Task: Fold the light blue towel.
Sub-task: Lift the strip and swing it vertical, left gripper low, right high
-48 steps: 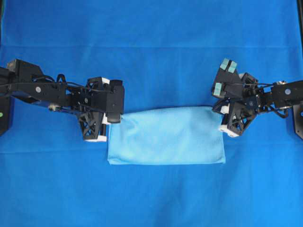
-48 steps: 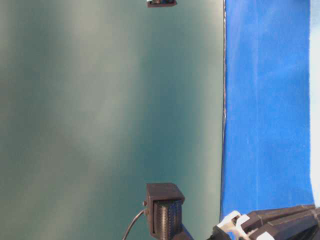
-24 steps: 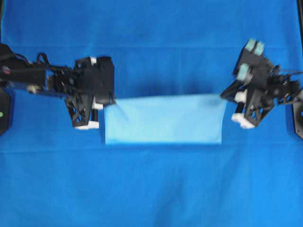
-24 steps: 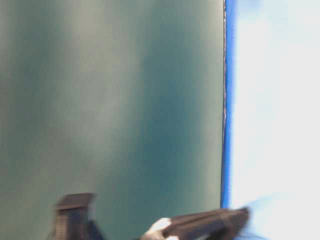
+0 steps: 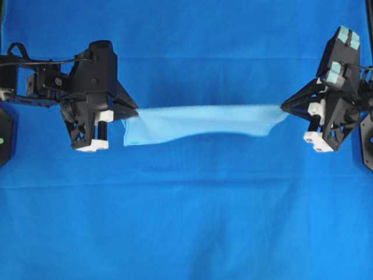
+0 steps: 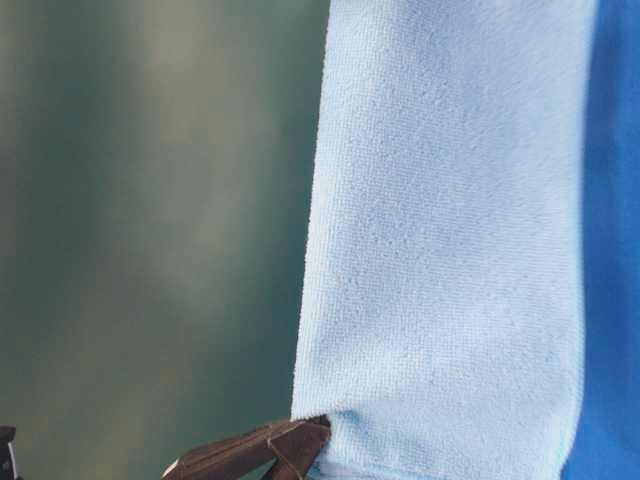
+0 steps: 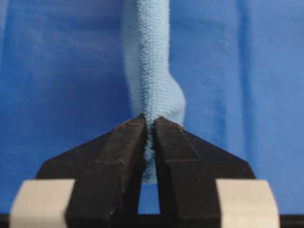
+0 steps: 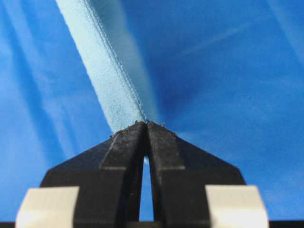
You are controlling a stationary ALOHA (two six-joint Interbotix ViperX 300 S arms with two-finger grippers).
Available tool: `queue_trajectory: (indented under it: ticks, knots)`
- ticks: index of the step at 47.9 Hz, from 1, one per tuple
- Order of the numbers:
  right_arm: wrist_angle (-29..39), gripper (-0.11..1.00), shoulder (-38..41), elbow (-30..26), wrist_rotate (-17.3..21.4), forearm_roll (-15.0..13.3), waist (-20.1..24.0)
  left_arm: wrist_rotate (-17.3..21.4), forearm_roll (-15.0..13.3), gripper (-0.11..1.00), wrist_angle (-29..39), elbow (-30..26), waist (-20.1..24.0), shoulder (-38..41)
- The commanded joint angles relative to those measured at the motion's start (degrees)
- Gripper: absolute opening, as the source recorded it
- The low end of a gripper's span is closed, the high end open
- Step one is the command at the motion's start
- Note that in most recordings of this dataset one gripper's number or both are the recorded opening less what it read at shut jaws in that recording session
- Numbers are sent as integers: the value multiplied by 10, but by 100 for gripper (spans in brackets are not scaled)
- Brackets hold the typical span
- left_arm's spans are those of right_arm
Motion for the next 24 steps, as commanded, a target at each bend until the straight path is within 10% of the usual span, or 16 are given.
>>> queue_trajectory:
  ticks: [1,24]
  knots:
    - [4,3,3,-10,3,-8,-1,-1,-1,5,0,-11,-4,-7]
    - [-25,3,91,-50,-1,-117,-127,-2,-2,5,-175,-44,-124,86]
